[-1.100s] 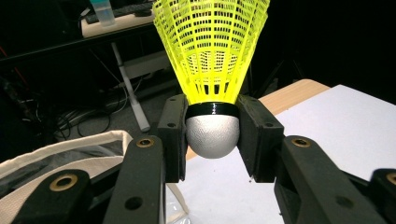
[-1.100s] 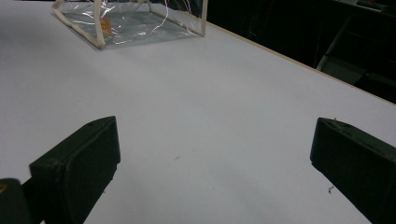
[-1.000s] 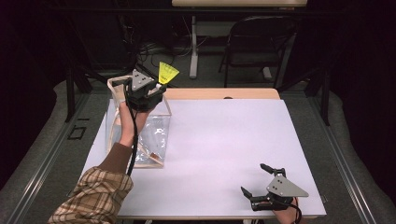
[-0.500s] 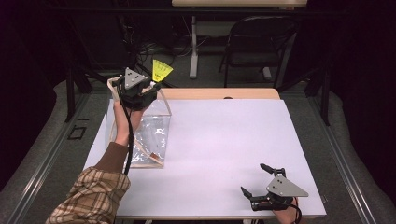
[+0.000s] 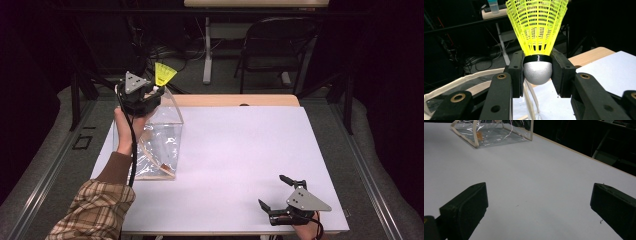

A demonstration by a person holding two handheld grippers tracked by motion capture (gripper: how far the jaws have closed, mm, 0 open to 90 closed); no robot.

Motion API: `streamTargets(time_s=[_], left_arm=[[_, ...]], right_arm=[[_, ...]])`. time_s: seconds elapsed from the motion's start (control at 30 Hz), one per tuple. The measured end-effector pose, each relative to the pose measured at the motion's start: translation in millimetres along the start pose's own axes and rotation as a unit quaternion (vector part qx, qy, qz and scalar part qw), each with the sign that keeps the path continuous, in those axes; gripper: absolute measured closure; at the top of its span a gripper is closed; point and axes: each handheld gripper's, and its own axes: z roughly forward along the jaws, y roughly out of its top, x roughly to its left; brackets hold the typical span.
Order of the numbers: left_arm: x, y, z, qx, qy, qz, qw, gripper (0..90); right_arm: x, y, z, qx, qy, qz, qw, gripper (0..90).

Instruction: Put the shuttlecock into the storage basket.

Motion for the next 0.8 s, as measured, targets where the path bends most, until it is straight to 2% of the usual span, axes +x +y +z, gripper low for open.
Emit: streamTargets(time_s=[0.8], left_arm=[[20.6,-12.6,-2.8,0.007,0.024,-0.022,0.9994,64.7]], right_arm=[[0.4,-0.2,1.1,0.005,0.003,-0.003,1.0000,0.9]])
